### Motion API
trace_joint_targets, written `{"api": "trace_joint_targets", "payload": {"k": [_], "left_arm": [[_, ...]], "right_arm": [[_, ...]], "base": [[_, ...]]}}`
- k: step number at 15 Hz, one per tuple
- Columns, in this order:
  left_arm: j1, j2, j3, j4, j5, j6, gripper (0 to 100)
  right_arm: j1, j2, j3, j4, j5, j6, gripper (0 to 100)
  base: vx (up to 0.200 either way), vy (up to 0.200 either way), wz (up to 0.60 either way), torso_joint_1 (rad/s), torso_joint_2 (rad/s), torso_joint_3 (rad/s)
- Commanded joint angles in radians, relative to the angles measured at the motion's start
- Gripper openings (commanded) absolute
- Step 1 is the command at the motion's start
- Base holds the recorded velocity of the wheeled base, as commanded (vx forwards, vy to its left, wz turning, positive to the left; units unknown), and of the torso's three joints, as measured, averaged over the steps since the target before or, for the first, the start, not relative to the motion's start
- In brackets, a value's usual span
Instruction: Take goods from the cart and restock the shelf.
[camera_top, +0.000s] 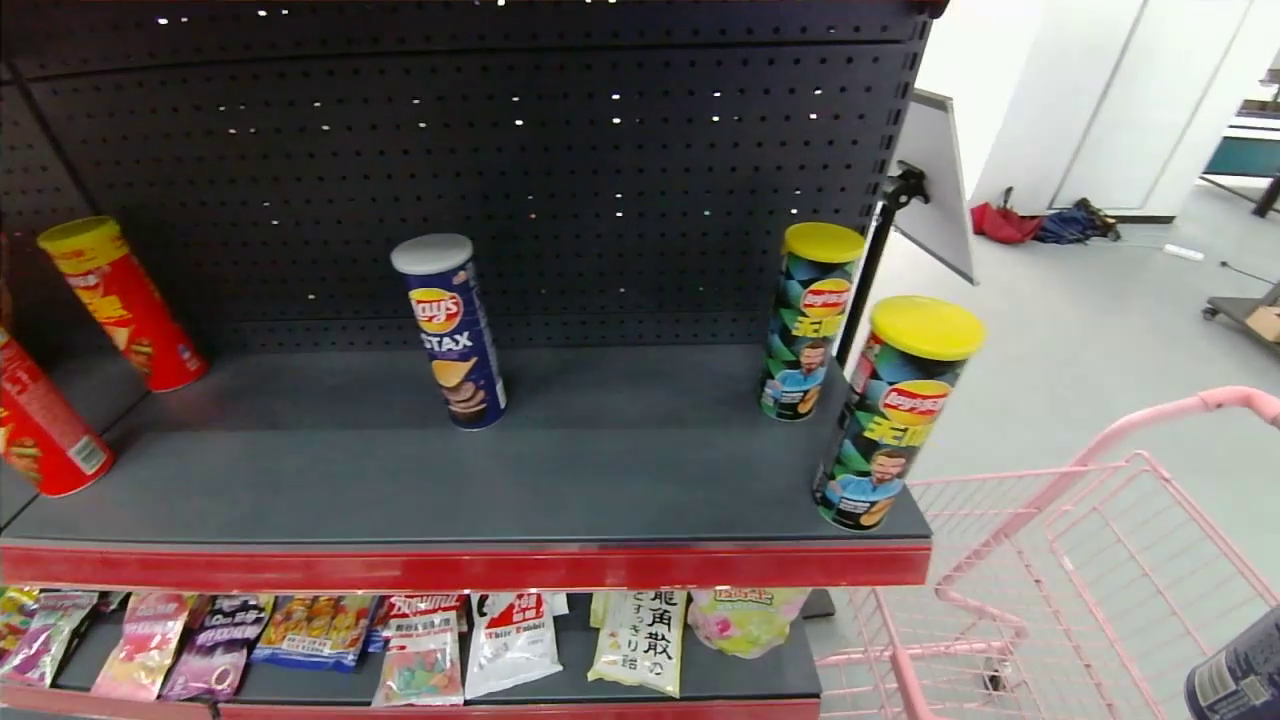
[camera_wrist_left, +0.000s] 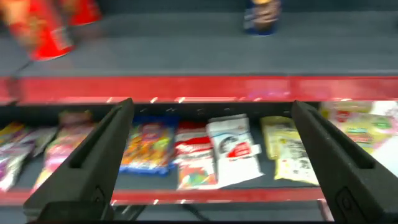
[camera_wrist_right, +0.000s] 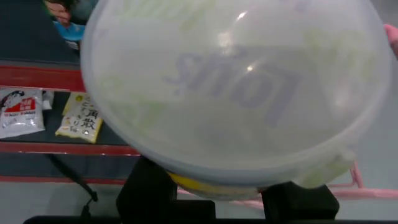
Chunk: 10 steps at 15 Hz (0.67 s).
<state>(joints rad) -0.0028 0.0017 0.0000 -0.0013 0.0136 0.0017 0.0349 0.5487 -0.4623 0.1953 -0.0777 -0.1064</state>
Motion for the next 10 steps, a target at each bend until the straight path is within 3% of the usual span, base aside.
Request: {"api": "trace_joint_targets", "payload": {"k": [1,6,10], "left_arm": [[0.0,0.0,0.0,0.0,0.0,0.0,100],[0.0,0.0,0.0,0.0,0.0,0.003,100],[0.0,0.0,0.0,0.0,-0.001,0.003,100]], "right_arm": [[0.0,-0.047,0.025,0.001,0.001,0.004,0],[0.011,-0.216,0.099,0.003,0.018,0.036,0],[0.011,-0.303,0.145,0.01,0.035,0.036,0]], "base": [[0.0,0.0,0.0,0.0,0.0,0.0],[0.0,0.0,0.0,0.0,0.0,0.0],[0.0,0.2,0.0,0.002,0.0,0.005]]}}
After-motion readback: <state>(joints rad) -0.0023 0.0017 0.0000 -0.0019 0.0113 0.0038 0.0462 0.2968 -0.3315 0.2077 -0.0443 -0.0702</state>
